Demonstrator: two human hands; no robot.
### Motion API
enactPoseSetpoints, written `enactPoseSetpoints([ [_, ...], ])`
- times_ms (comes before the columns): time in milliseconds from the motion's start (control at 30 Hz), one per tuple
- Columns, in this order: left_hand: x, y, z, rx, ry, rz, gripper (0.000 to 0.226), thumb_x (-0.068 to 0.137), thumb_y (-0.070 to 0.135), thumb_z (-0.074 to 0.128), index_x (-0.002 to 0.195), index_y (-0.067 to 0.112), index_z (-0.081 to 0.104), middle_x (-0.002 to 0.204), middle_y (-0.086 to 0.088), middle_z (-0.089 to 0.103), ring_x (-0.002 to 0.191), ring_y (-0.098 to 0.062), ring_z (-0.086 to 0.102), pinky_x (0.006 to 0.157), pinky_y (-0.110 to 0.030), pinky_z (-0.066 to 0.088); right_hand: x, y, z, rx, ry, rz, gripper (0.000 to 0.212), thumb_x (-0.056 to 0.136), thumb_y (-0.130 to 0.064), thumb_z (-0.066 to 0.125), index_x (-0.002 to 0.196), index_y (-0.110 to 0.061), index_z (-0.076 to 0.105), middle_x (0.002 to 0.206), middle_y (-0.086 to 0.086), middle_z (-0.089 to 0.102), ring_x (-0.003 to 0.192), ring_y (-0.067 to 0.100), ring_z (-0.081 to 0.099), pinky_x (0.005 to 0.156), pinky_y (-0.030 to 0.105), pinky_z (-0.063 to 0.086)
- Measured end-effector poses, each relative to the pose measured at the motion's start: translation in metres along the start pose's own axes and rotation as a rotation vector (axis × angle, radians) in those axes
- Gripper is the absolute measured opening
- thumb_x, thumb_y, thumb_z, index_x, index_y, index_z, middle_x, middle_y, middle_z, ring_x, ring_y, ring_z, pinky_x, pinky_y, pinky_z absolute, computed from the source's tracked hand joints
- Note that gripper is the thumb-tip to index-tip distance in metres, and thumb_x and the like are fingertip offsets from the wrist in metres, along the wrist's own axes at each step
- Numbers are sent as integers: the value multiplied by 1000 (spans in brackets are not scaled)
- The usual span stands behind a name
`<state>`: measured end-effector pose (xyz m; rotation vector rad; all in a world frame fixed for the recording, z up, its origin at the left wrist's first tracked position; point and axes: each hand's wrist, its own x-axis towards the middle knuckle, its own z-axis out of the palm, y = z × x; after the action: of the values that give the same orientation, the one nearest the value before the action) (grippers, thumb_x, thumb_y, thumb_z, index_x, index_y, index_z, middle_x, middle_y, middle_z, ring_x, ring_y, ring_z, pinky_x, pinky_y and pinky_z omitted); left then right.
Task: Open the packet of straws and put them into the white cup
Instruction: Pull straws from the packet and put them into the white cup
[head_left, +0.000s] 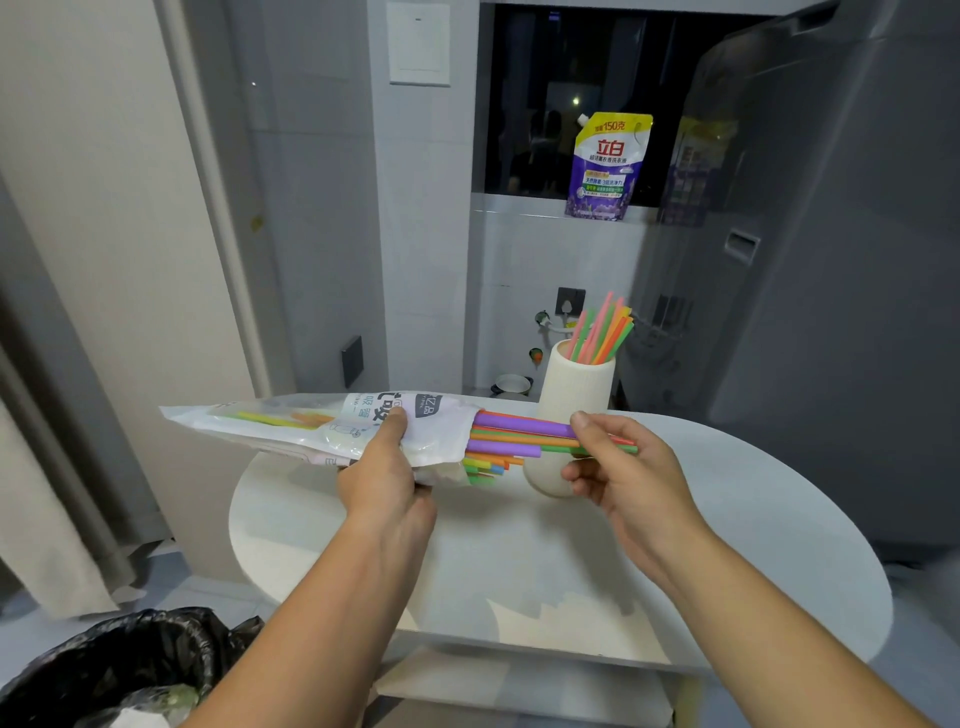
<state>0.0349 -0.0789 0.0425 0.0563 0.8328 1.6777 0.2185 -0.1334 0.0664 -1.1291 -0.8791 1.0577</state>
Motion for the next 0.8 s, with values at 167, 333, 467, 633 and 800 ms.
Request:
enactPoseSetpoints([
  [167, -2, -1, 0, 6, -6, 1, 50, 91, 7, 76, 138, 14, 61, 123, -5, 77, 86, -17, 77, 51, -28, 61, -4, 5, 11, 201, 22, 178, 37, 86, -35, 72, 108, -6, 68, 72, 6, 59, 53, 13, 51, 47, 25, 43],
  [333, -9, -7, 0, 35, -16, -5, 49, 91, 6, 76, 137, 13, 62, 122, -5, 77, 87, -18, 77, 55, -28, 63, -6, 12, 24, 330, 46, 276, 36, 85, -32, 75, 109, -7, 66, 66, 5, 52, 48, 12, 44, 41, 22, 37],
  [467, -11, -8, 0, 47, -23, -8, 48, 92, 6, 76, 137, 13, 62, 125, -5, 76, 92, -20, 76, 58, -26, 61, -6, 14, 22, 261, 79, 235, 29, 91, -28, 71, 105, -4, 65, 58, 1, 48, 45, 10, 40, 42, 21, 36],
  [633, -6, -5, -1, 20, -17, -26, 48, 92, 7, 75, 137, 14, 61, 124, -5, 76, 90, -19, 77, 57, -30, 64, 0, 7, 11, 127, 140, 111, 24, 93, -29, 68, 82, -9, 62, 50, -3, 40, 43, 9, 34, 41, 20, 32],
  [800, -5, -7, -1, 20, -10, -45, 50, 92, 7, 75, 138, 13, 59, 123, -5, 76, 90, -19, 77, 49, -27, 60, 9, 4, 6, 122, 216, 2, 39, 93, -24, 68, 60, -15, 49, 46, -2, 34, 44, 15, 30, 47, 29, 26],
])
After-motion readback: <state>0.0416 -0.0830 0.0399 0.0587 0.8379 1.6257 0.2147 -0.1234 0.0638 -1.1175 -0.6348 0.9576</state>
